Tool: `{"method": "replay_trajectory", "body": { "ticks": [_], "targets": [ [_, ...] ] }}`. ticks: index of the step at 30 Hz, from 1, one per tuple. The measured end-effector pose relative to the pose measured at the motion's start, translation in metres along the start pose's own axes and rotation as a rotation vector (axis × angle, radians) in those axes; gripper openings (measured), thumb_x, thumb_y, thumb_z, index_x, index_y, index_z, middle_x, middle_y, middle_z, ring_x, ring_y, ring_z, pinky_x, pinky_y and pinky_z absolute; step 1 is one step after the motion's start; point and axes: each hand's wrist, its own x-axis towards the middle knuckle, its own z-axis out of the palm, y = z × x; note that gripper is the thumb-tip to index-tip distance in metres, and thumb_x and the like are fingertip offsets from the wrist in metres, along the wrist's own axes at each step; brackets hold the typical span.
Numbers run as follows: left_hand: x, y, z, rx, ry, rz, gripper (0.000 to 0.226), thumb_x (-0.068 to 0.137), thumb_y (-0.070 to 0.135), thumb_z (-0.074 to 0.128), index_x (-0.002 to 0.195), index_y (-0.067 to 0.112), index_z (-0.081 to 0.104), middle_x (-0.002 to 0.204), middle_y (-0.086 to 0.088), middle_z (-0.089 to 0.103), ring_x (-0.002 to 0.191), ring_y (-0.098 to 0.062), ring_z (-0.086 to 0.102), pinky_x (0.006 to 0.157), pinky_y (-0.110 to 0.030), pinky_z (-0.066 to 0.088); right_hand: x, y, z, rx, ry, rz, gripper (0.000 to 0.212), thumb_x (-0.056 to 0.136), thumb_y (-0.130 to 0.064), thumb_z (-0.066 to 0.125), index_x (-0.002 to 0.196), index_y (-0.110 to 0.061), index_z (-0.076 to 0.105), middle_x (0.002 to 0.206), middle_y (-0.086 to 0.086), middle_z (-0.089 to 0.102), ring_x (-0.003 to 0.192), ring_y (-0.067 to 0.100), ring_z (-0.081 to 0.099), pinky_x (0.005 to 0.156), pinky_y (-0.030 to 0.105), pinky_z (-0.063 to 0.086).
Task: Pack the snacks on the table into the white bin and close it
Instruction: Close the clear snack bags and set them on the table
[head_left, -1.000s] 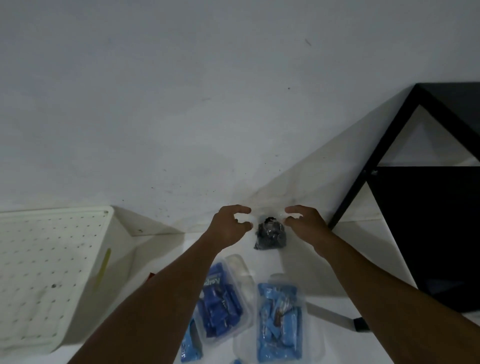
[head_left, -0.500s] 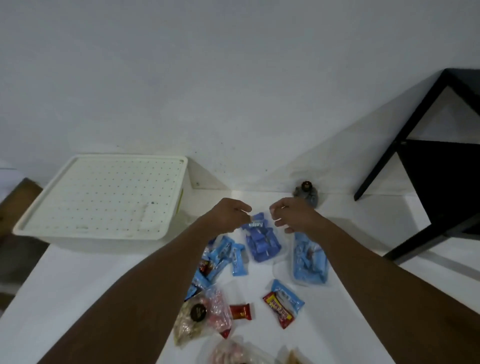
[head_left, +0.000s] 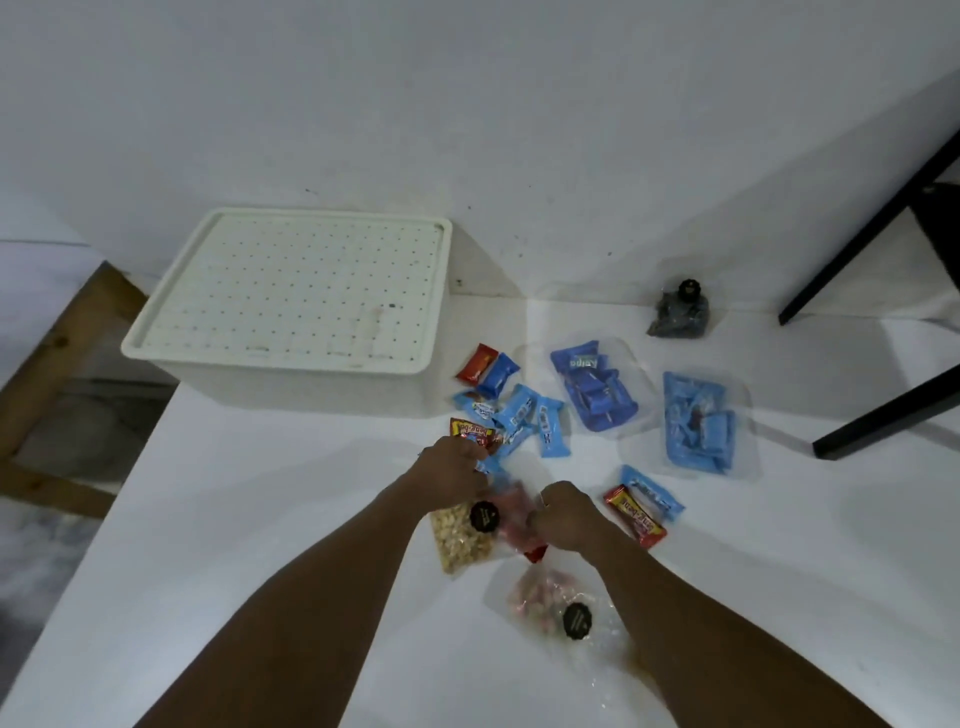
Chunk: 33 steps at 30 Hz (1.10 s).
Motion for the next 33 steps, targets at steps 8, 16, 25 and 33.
{"method": "replay_trajectory", "body": {
  "ticks": [8, 16, 25, 33],
  "targets": [
    [0.009, 0.006, -0.018, 0.029, -0.036, 0.096, 0.051, 0.079, 0.020, 0.080, 0.127, 0.019, 0.064, 0.126, 0.000, 0.062, 0.116, -0.019, 0.061, 0.099, -0.029, 0.048, -0.015, -0.033, -0.018, 0.212, -0.040, -0.091, 0.009, 0.079, 0.001, 0.065, 0.086, -0.002, 0.071, 0.085, 0.019, 0.073, 0.072, 0.022, 0.068, 0.064, 0.033, 0.058],
    [-0.012, 0.055, -0.082, -0.173, -0.088, 0.170, 0.013, 0.079, 0.017, 0.082, 0.087, 0.009, 0.076, 0.092, -0.010, 0.076, 0.082, -0.017, 0.068, 0.068, -0.025, 0.053, -0.052, -0.079, -0.102, 0.255, 0.010, -0.244, 0.018, 0.078, -0.018, 0.081, 0.086, -0.004, 0.072, 0.073, 0.008, 0.068, 0.063, 0.014, 0.062, 0.058, 0.026, 0.053],
    [-0.039, 0.110, -0.112, -0.475, -0.021, 0.318, 0.022, 0.082, 0.026, 0.079, 0.092, 0.009, 0.072, 0.087, -0.008, 0.074, 0.081, -0.018, 0.064, 0.072, -0.029, 0.048, -0.086, -0.121, -0.173, 0.228, 0.220, -0.500, 0.023, 0.083, -0.021, 0.077, 0.082, 0.001, 0.071, 0.068, 0.007, 0.063, 0.061, 0.012, 0.053, 0.054, 0.020, 0.042],
    [-0.047, 0.136, -0.122, -0.608, 0.126, 0.413, 0.029, 0.086, 0.027, 0.074, 0.101, 0.002, 0.072, 0.082, -0.003, 0.074, 0.072, -0.009, 0.070, 0.075, -0.030, 0.049, -0.110, -0.124, -0.199, 0.410, 0.254, -0.521, 0.013, 0.087, -0.023, 0.073, 0.084, -0.010, 0.072, 0.081, 0.004, 0.071, 0.075, 0.012, 0.063, 0.060, 0.020, 0.045]
  ]
}}
